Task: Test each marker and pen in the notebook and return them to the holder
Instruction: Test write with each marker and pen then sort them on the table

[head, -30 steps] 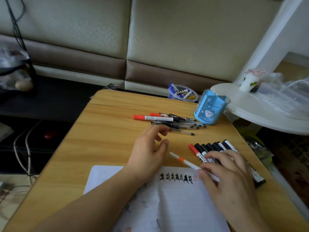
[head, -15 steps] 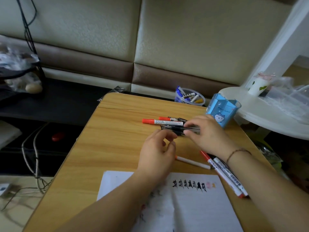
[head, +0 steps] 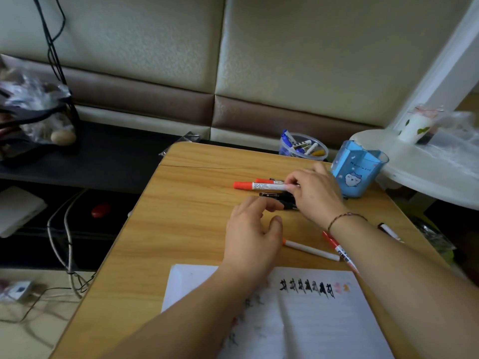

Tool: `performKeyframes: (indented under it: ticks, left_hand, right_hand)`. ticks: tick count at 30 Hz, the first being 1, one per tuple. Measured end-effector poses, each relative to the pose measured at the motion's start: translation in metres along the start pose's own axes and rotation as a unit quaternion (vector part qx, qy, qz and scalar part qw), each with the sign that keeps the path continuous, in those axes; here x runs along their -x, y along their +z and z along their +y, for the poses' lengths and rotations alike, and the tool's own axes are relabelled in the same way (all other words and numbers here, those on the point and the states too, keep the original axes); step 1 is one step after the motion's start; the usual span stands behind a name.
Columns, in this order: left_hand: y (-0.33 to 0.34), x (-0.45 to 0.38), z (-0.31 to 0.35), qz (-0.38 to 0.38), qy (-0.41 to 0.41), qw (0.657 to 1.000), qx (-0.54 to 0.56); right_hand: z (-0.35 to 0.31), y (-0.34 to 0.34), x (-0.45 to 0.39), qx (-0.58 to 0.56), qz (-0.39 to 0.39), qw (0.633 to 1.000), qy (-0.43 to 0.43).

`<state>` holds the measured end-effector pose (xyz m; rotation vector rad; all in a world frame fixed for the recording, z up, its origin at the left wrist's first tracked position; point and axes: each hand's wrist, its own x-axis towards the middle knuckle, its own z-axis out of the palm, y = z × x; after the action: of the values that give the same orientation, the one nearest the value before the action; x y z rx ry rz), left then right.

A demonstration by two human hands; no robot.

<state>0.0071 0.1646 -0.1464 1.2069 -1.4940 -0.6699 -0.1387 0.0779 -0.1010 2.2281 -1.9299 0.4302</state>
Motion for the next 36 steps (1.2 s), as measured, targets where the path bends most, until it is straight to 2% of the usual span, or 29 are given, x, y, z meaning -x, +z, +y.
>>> performKeyframes:
  ticks: [2, 4, 9, 11, 13, 15, 17, 20, 25, 36]
  left_hand:
    - [-0.002, 0.001, 0.002, 0.021, 0.002, 1.0, -0.018]
    - [-0.005, 0.001, 0.002, 0.046, 0.012, 0.998, -0.046]
    - [-0.006, 0.002, 0.006, 0.074, 0.114, 0.973, -0.188]
    - [-0.003, 0.005, 0.007, 0.05, 0.202, 0.959, -0.194]
    - [-0.002, 0.007, 0.007, -0.014, 0.267, 0.955, -0.124]
    - [-0.003, 0.01, 0.014, -0.093, 0.32, 0.94, -0.08]
    - [-0.004, 0.015, 0.022, -0.155, 0.36, 0.915, -0.093]
    - [-0.002, 0.019, 0.027, -0.203, 0.362, 0.902, -0.117]
    - [-0.003, 0.018, 0.024, -0.251, 0.345, 0.898, -0.107]
    - [0.002, 0.02, 0.023, -0.305, 0.283, 0.906, -0.084]
  right_hand:
    - [0.003, -0.011, 0.009, -0.071, 0.051, 0.995, 0.045]
    - [0.007, -0.029, 0.024, -0.154, 0.093, 0.982, 0.053]
    - [0.006, -0.07, 0.087, -0.296, 0.088, 0.95, 0.032]
    - [0.005, -0.073, 0.11, -0.385, 0.111, 0.915, 0.041]
    - [0.003, -0.07, 0.128, -0.51, 0.123, 0.849, 0.07]
    - [0.003, -0.063, 0.143, -0.591, 0.077, 0.798, 0.089]
    - [0.001, -0.054, 0.154, -0.61, 0.014, 0.789, 0.072]
    - [0.001, -0.045, 0.159, -0.625, 0.016, 0.778, 0.054]
    - [0.01, -0.04, 0.159, -0.654, -0.023, 0.756, 0.026]
    - [0.021, -0.044, 0.163, -0.639, -0.039, 0.768, -0.026]
